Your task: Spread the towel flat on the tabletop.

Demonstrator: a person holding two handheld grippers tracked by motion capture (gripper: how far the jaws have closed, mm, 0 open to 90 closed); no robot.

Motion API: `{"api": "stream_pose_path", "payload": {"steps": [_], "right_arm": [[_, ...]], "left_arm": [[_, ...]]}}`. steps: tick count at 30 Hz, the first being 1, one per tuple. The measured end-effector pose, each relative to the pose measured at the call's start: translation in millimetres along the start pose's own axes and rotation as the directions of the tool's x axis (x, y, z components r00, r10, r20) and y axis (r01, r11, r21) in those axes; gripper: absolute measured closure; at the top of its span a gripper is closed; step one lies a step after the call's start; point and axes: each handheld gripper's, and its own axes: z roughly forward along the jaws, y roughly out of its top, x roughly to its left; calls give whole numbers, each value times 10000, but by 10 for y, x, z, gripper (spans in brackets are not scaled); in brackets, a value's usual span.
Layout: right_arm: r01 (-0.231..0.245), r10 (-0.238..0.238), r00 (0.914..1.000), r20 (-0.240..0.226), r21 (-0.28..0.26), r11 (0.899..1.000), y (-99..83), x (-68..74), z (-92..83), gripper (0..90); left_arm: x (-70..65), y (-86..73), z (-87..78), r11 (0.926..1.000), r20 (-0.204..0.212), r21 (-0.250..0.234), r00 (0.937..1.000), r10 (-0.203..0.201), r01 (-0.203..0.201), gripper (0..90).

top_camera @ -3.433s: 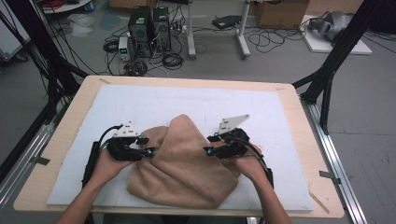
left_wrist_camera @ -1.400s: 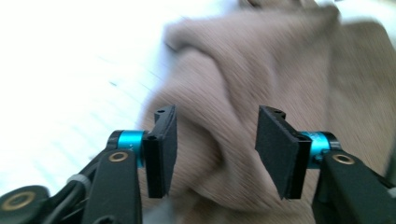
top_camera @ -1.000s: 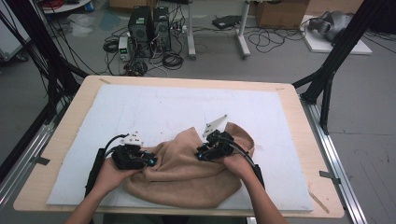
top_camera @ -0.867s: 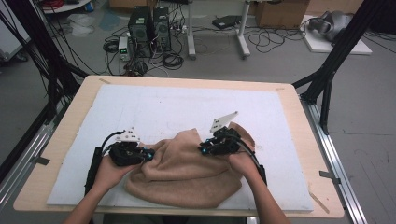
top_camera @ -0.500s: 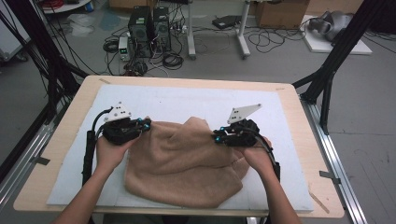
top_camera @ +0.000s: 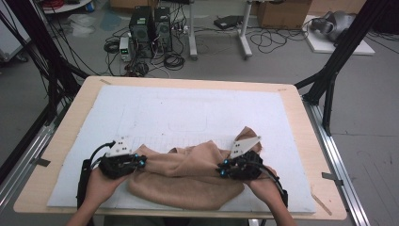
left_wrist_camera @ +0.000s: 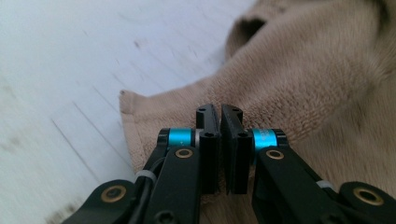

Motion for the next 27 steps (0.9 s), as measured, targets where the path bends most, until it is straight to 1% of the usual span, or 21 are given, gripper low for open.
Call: {"api": "stream_pose_path", "payload": {"steps": [1, 3, 4, 5, 6, 7, 8, 9, 10, 11, 13, 15, 17, 18, 20, 21, 22, 23, 25, 26, 27], "right_arm": [[48, -48, 10000, -26, 49, 10000, -33, 38, 4, 813], [5, -5, 10000, -71, 78, 10000, -77, 79, 5, 814], [-33, 34, 9999, -100, 59, 10000, -84, 88, 1, 812], [-54, 55, 9998, -197, 70, 10000, -82, 87, -7, 799], [-94, 97, 9994, -342, 66, 9999, -74, 80, -17, 776], [-93, 94, 9990, -427, 32, 10000, -56, 76, -37, 747], [-40, 37, 9992, -392, -79, 10000, -31, 72, -67, 702], [-127, 116, 9991, -404, -271, 9996, 4, 63, -103, 669], [-164, 143, 9989, -439, -463, 9988, 48, 45, -146, 655], [-91, 70, 9994, -327, -624, 9980, 99, 28, -189, 637], [67, -75, 9999, -98, -834, 9965, 218, -28, -251, 624], [214, -200, 9996, 178, -836, 9963, 339, -103, -263, 601], [300, -283, 9993, 236, -736, 9968, 441, -199, -195, 576], [193, -179, 9997, 193, -722, 9972, 479, -246, -146, 553], [-44, 39, 10000, -76, -692, 9976, 526, -305, -19, 521], [34, -34, 10000, 10, -363, 9993, 535, -319, 65, 515], [67, -66, 9999, -75, 85, 9999, 526, -322, 152, 518], [92, -82, 9997, -223, 458, 9989, 498, -323, 236, 550], [249, -188, 9976, -666, 914, 9955, 408, -307, 354, 704], [281, -209, 9969, -762, 952, 9951, 364, -278, 375, 767], [287, -220, 9962, -844, 790, 9965, 334, -260, 376, 805]], "left_arm": [[-24, -49, 1, 10000, 109, 31, 9999, -72, 72, 856], [-64, -110, 5, 9999, 204, 157, 9998, 18, -21, 856], [-75, -118, 0, 9999, 217, 111, 9998, 25, -27, 855], [-68, -109, -12, 9999, 302, 109, 9995, 58, -62, 851], [-56, -92, -27, 10000, 405, 65, 9992, 2, -5, 842], [-43, -65, -44, 10000, 475, -34, 9988, -72, 74, 812], [-25, -28, -64, 9998, 495, -142, 9987, -120, 127, 755], [-5, 14, -84, 9994, 548, -282, 9983, -185, 201, 694], [21, 62, -94, 9988, 641, -395, 9976, -278, 304, 653], [44, 113, -97, 9986, 727, -436, 9970, -284, 316, 636], [61, 205, -73, 9984, 676, -517, 9975, -192, 228, 588], [72, 274, -1, 9990, 783, -422, 9969, -86, 119, 561], [84, 305, 111, 10000, 717, -51, 9974, -50, 54, 531], [86, 304, 170, 9998, 822, 178, 9965, -118, 104, 510], [67, 274, 281, 9972, 916, 737, 9958, 35, -103, 519], [52, 247, 320, 9962, 1165, 862, 9932, -13, -88, 544], [37, 234, 334, 9949, 1368, 970, 9905, 146, -280, 607], [5, 234, 322, 9945, 1284, 908, 9909, 398, -517, 653], [-46, 235, 284, 9933, 1265, 786, 9892, 745, -848, 746], [-63, 231, 273, 9919, 1244, 815, 9884, 873, -979, 771], [-82, 223, 252, 9900, 1177, 797, 9873, 1070, -1168, 790]]}}
